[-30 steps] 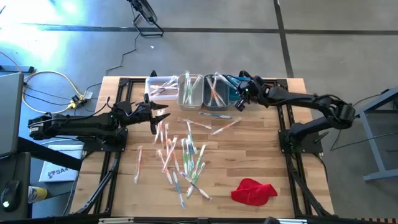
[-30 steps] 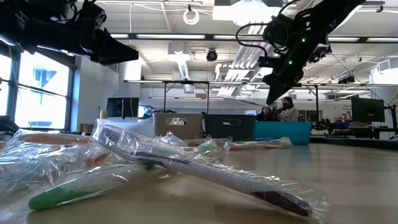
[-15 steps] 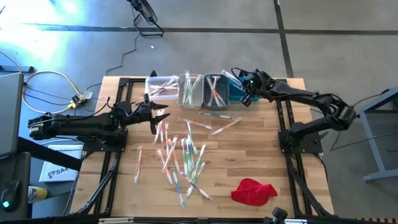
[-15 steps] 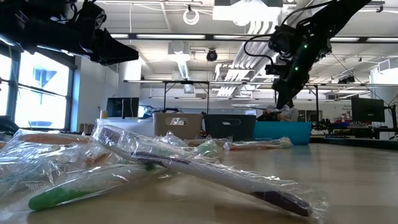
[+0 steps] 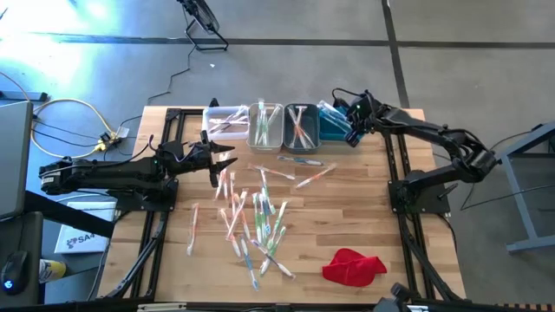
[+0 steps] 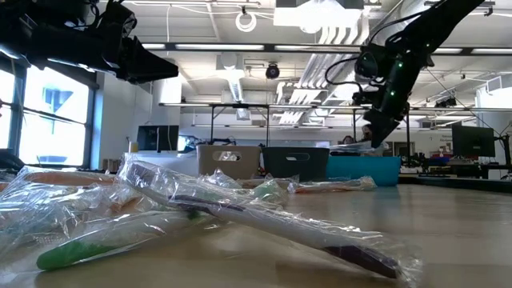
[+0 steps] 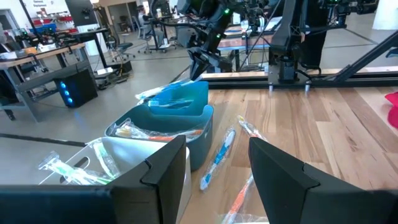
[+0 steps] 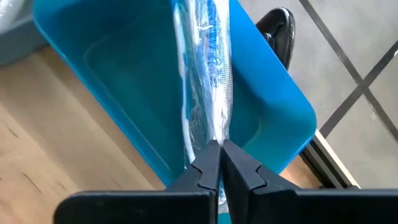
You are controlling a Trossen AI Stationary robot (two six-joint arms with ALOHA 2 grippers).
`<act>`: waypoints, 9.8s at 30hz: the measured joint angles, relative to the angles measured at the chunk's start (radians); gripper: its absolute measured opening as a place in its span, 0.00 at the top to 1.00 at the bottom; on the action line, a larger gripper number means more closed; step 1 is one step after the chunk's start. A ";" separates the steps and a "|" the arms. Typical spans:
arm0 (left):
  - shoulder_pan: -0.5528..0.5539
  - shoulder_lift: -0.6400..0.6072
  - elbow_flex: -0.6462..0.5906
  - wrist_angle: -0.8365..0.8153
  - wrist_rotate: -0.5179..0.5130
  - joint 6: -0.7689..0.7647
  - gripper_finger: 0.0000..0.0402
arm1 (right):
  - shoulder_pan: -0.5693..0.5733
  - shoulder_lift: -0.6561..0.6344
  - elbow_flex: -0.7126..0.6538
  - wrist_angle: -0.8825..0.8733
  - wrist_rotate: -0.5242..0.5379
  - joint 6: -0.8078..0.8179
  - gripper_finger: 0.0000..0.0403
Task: Pick & Place Toothbrushes
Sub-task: Put the blue toothbrush into the blue bin, then put the orange toothbrush into the dark green bin
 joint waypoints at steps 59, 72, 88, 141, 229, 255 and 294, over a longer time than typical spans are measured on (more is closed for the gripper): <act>0.000 0.000 0.000 0.000 0.000 0.038 0.57 | -0.031 0.002 -0.082 0.168 -0.085 -0.073 0.71; 0.000 0.000 0.000 0.000 0.000 0.101 0.57 | 0.060 0.002 -0.082 0.287 -0.085 -0.042 0.73; 0.000 0.000 0.000 0.000 0.000 0.094 0.57 | 0.167 0.002 -0.082 0.392 -0.086 -0.029 0.73; 0.000 0.000 0.000 0.000 0.001 0.093 0.57 | 0.565 0.001 -0.082 0.292 -0.100 0.220 0.73; 0.000 0.000 0.000 -0.023 0.003 0.181 0.57 | 0.743 0.001 -0.082 0.419 0.166 0.283 0.59; 0.000 0.000 0.000 -0.037 0.000 0.199 0.57 | 0.743 0.217 -0.082 0.294 0.011 0.314 0.48; 0.000 0.000 0.000 -0.045 0.000 0.200 0.57 | 0.744 0.321 -0.081 0.277 -0.025 0.293 0.93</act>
